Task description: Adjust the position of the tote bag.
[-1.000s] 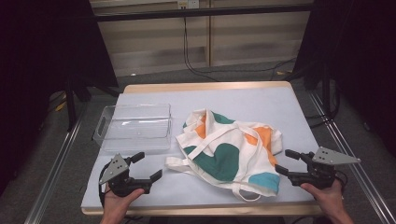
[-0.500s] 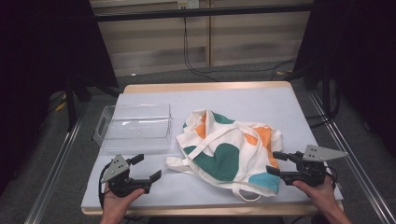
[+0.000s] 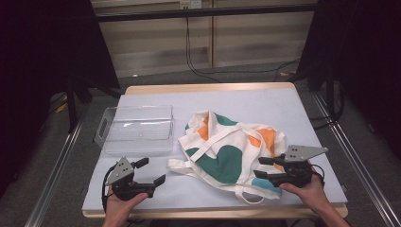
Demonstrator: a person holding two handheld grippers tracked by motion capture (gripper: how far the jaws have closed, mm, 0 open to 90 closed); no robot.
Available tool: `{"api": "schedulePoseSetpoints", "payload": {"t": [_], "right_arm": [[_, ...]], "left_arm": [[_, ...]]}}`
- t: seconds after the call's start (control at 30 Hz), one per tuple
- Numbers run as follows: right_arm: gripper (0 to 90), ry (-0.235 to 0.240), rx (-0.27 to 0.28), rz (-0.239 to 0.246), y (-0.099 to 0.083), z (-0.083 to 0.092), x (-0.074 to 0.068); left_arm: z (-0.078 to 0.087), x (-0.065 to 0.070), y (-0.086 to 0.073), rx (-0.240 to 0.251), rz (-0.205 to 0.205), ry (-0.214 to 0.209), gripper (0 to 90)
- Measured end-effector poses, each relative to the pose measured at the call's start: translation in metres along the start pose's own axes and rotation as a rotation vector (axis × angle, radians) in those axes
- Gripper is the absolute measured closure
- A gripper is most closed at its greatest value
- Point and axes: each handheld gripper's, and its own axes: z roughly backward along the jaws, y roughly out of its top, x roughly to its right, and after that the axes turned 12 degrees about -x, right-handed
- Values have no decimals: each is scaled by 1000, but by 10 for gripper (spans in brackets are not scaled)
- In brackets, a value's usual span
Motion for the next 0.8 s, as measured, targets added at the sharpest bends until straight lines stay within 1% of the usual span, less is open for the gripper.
{"api": "schedulePoseSetpoints", "payload": {"t": [0.07, 0.1, 0.17, 0.2, 0.23, 0.33, 0.37, 0.4, 0.43, 0.47, 0.53, 0.63, 0.7, 0.73, 0.77, 0.8], "right_arm": [[507, 15, -18, 22, 5, -5, -2], [508, 23, -21, 25, 7, -7, -3], [514, 37, -33, 39, 12, -12, -4], [515, 39, -34, 46, 15, -14, -5], [518, 44, -36, 53, 18, -15, -5], [529, 54, -46, 63, 25, -20, -5], [539, 62, -53, 66, 28, -21, -5], [540, 61, -56, 69, 30, -23, -5], [540, 62, -62, 75, 33, -25, -5], [541, 70, -67, 72, 35, -26, -5], [549, 75, -78, 77, 39, -29, -4], [552, 92, -89, 83, 45, -35, -2], [550, 96, -93, 90, 49, -38, -3], [549, 100, -98, 94, 51, -39, -3], [549, 100, -100, 100, 52, -40, -3], [550, 106, -106, 109, 55, -42, -3]], "left_arm": [[-1, 0, 1, 7, 8, -5, 102], [-1, 0, 1, 0, 4, -4, 102], [-2, 0, 2, 5, -9, -10, 103], [-2, 1, 1, 0, -4, -10, 103], [-2, 2, 2, -11, -12, 0, 104], [-3, 2, 2, -2, -11, -18, 105], [-3, 2, 2, -8, -19, -18, 105], [-2, 2, 2, -17, -17, -17, 105], [-3, 2, 2, -17, -15, -28, 100], [-3, 2, 2, -11, -23, -33, 100], [-4, 2, 2, -11, -27, -35, 101], [-3, 2, 2, -14, -28, -30, 101], [-3, 2, 2, -15, -17, -27, 101], [-2, 2, 2, -23, -18, -11, 101], [-3, 1, 2, -18, -19, -21, 101], [-3, 1, 2, -19, -17, -18, 100]]}}
